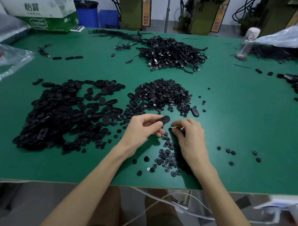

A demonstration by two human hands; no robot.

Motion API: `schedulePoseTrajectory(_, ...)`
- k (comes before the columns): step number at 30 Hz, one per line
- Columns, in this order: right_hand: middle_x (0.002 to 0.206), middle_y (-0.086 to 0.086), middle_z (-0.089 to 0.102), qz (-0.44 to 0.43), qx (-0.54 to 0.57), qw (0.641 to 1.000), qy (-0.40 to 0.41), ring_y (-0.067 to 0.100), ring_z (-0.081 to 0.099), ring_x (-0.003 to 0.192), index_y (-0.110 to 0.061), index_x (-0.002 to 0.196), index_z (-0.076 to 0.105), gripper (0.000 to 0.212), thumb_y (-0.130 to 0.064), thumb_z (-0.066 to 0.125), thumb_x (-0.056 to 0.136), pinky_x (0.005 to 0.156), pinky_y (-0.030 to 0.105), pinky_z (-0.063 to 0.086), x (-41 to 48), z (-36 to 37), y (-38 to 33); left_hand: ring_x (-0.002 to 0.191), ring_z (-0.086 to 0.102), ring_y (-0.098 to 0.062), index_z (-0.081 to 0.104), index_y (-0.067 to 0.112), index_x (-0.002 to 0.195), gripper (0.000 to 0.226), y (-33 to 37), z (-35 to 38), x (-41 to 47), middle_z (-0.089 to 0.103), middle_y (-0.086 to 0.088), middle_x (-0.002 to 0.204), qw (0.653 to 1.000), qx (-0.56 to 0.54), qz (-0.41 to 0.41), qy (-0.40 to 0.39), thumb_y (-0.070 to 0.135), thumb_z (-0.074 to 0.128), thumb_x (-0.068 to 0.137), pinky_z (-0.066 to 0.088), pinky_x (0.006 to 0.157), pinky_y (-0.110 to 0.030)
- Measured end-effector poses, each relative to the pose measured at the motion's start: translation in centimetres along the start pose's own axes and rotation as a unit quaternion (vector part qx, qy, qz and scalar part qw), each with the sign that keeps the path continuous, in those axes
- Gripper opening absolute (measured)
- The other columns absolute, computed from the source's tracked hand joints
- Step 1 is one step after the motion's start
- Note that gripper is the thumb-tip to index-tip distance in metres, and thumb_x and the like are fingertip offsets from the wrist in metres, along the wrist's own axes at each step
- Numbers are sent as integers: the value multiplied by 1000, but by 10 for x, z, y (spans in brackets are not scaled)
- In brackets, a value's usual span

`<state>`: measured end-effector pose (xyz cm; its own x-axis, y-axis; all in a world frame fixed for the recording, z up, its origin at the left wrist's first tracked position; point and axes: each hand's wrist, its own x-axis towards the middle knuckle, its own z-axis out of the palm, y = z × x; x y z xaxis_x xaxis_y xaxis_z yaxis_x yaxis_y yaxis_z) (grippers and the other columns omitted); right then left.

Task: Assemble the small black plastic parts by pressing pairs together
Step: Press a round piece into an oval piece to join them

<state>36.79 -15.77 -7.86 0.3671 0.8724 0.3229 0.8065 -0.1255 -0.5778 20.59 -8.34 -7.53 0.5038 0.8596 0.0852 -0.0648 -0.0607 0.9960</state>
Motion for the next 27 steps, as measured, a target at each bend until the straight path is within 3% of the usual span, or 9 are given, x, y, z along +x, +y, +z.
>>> schedulePoseTrajectory(3, 100, 2, 64, 4, 27, 1000, 11, 21, 55, 98, -13, 109, 74, 15, -7, 68, 96, 90, 35, 45, -1, -1, -1, 74, 73, -19, 73, 13, 113, 21, -2, 0, 0, 78, -11, 83, 1000, 7, 0, -3, 1, 68, 97, 59, 76, -25)
schedulePoseTrajectory(8, 89, -4, 66, 11, 127, 990, 59, 3, 61, 84, -16, 111, 70, 23, -2, 70, 93, 76, 9, 43, -5, -7, -3, 74, 74, -19, 72, 2, 117, 22, -4, 2, 1, 78, -10, 83, 1000, 18, 4, 4, 1, 70, 96, 60, 73, -25)
schedulePoseTrajectory(15, 101, 1, 62, 21, 232, 971, 45, 5, 62, 88, -28, 105, 73, 28, -4, 61, 100, 80, 18, 48, -4, -11, 1, 76, 77, -27, 71, -3, 112, 20, -5, 4, 1, 78, -13, 84, 1000, 2, 4, 15, 4, 74, 93, 62, 69, -27)
schedulePoseTrajectory(18, 101, 1, 60, 16, 234, 972, 28, 11, 63, 89, -33, 101, 74, 30, -5, 62, 100, 81, 29, 52, -4, -11, 0, 76, 77, -29, 73, 0, 108, 17, -4, 3, 2, 77, -17, 87, 1000, -21, 7, 14, 4, 75, 92, 62, 69, -27)
schedulePoseTrajectory(24, 98, 1, 69, 12, 284, 959, 10, 18, 68, 85, -24, 97, 77, 21, -6, 65, 99, 78, 41, 55, -5, -15, -3, 75, 77, -29, 73, 0, 105, 18, -4, 1, 2, 76, -17, 89, 999, -43, 4, 16, 9, 76, 90, 62, 68, -27)
schedulePoseTrajectory(27, 89, 2, 73, 10, 317, 948, -19, 12, 69, 78, -20, 98, 76, 19, -5, 65, 99, 65, 31, 53, -6, -16, -2, 71, 76, -26, 73, 0, 106, 20, -4, 1, 2, 76, -14, 86, 999, -47, 3, 19, 11, 77, 89, 60, 64, -25)
